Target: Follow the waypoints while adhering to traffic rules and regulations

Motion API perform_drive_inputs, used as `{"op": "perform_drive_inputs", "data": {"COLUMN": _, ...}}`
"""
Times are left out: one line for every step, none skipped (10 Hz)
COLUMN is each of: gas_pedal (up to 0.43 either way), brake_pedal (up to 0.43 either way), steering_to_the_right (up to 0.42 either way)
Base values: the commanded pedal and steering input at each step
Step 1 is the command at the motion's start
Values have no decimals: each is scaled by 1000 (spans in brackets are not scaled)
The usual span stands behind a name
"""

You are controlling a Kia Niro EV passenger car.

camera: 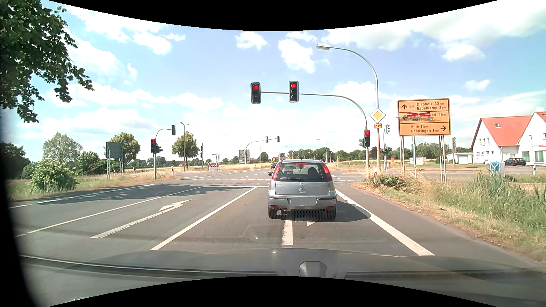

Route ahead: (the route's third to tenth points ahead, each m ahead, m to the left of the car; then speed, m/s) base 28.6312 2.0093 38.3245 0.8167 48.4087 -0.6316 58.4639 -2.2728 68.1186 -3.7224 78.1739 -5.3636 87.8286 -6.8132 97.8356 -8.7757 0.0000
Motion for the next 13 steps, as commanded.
{"op": "perform_drive_inputs", "data": {"gas_pedal": 0, "brake_pedal": 6, "steering_to_the_right": 8}}
{"op": "perform_drive_inputs", "data": {"gas_pedal": 0, "brake_pedal": 6, "steering_to_the_right": 8}}
{"op": "perform_drive_inputs", "data": {"gas_pedal": 0, "brake_pedal": 6, "steering_to_the_right": 8}}
{"op": "perform_drive_inputs", "data": {"gas_pedal": 0, "brake_pedal": 6, "steering_to_the_right": 8}}
{"op": "perform_drive_inputs", "data": {"gas_pedal": 0, "brake_pedal": 6, "steering_to_the_right": 8}}
{"op": "perform_drive_inputs", "data": {"gas_pedal": 0, "brake_pedal": 6, "steering_to_the_right": 8}}
{"op": "perform_drive_inputs", "data": {"gas_pedal": 0, "brake_pedal": 6, "steering_to_the_right": 8}}
{"op": "perform_drive_inputs", "data": {"gas_pedal": 0, "brake_pedal": 6, "steering_to_the_right": 8}}
{"op": "perform_drive_inputs", "data": {"gas_pedal": 0, "brake_pedal": 6, "steering_to_the_right": 7}}
{"op": "perform_drive_inputs", "data": {"gas_pedal": 0, "brake_pedal": 6, "steering_to_the_right": 8}}
{"op": "perform_drive_inputs", "data": {"gas_pedal": 0, "brake_pedal": 6, "steering_to_the_right": 8}}
{"op": "perform_drive_inputs", "data": {"gas_pedal": 0, "brake_pedal": 6, "steering_to_the_right": 8}}
{"op": "perform_drive_inputs", "data": {"gas_pedal": 0, "brake_pedal": 6, "steering_to_the_right": 8}}
